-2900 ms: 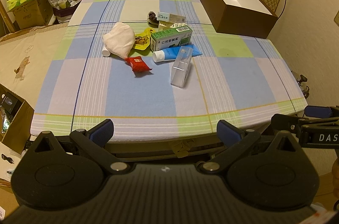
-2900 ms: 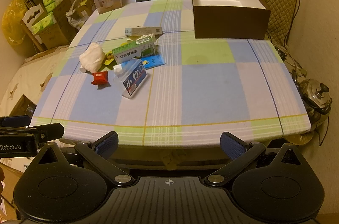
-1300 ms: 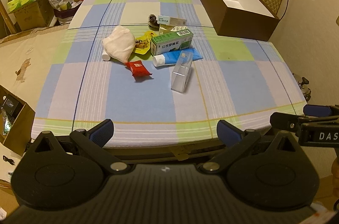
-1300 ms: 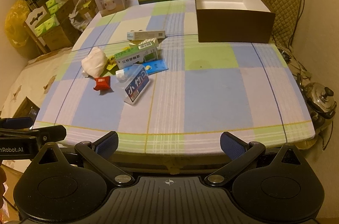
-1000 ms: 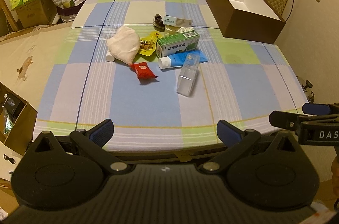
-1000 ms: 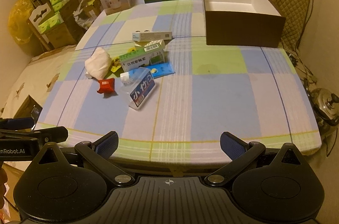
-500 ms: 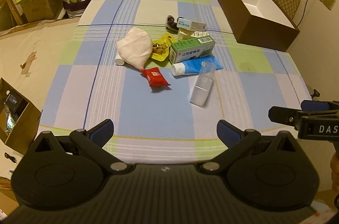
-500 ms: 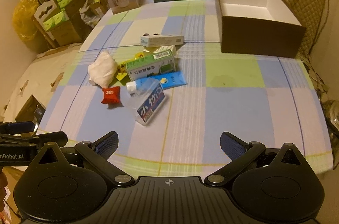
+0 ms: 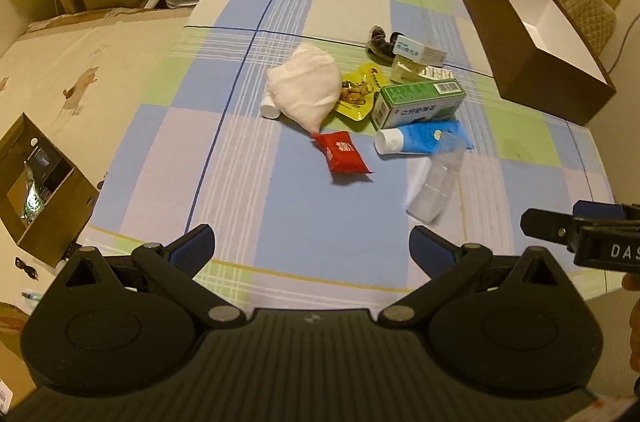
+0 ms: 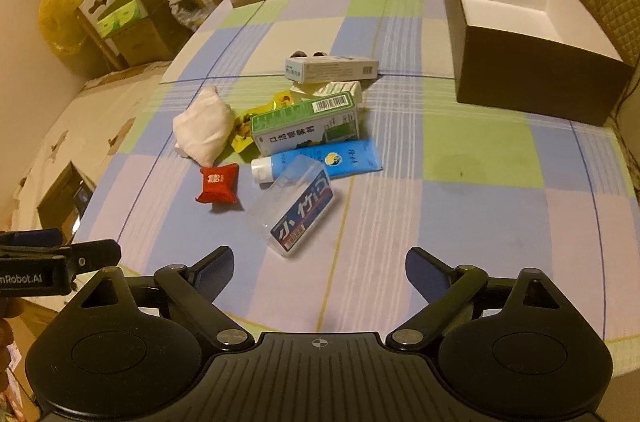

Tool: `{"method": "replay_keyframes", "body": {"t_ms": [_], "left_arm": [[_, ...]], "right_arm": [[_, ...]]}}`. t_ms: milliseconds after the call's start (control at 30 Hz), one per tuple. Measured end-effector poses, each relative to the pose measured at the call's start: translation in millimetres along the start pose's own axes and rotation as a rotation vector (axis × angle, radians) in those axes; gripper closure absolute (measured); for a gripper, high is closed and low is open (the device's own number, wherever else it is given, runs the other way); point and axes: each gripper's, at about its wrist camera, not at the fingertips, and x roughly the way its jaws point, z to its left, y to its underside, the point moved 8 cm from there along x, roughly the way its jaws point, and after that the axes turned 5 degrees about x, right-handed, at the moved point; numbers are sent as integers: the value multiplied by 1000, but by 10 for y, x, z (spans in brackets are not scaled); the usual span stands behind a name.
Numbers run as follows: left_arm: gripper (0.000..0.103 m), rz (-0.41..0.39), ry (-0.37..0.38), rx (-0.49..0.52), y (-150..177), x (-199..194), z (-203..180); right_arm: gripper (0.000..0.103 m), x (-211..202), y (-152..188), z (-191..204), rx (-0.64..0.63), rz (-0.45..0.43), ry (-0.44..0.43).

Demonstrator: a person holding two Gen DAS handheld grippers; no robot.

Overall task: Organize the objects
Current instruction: 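Grasp the clear plastic case with the right tool while the left tool grasps the red candy packet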

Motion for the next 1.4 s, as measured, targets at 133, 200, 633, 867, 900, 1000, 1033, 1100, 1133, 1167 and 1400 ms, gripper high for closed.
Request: {"method": "replay_keyframes", "body": {"t_ms": [133,200,633,867,900,1000,1033,1100,1133,1167,1400], "left_arm": [[1,4,-11,-25,-66,62,-56],[1,5,-21,-40,-90,90,-100],[1,14,-111,-176,-137,307,-245],[1,40,-115,-168,-167,443,-80],[1,42,-108,-159,-184,476,-36],[1,58,-98,-120,-254,577,99],[1,55,-92,-106,-291,599,139],[1,50,-82,-78,-361,644,202],[1,48,-77,-64,-388,667,227],[1,49,-70,-49,-414,703,250],[1,67,-16,34,-506,944,279]], "right_arm": [[14,27,-100,-69,-6,9,-33],[15,44,-156,-94,-11,13,-50],[26,320,-271,-251,-73,103,-154],[32,550,-306,-91,-30,114,-149],[33,588,-311,-52,-21,115,-141],[35,689,-324,60,8,121,-123],[36,736,-332,96,16,121,-112],[36,826,-352,153,31,117,-88],[37,872,-353,174,42,116,-76],[38,917,-348,192,50,119,-64],[44,1146,-273,199,99,140,9]]}}
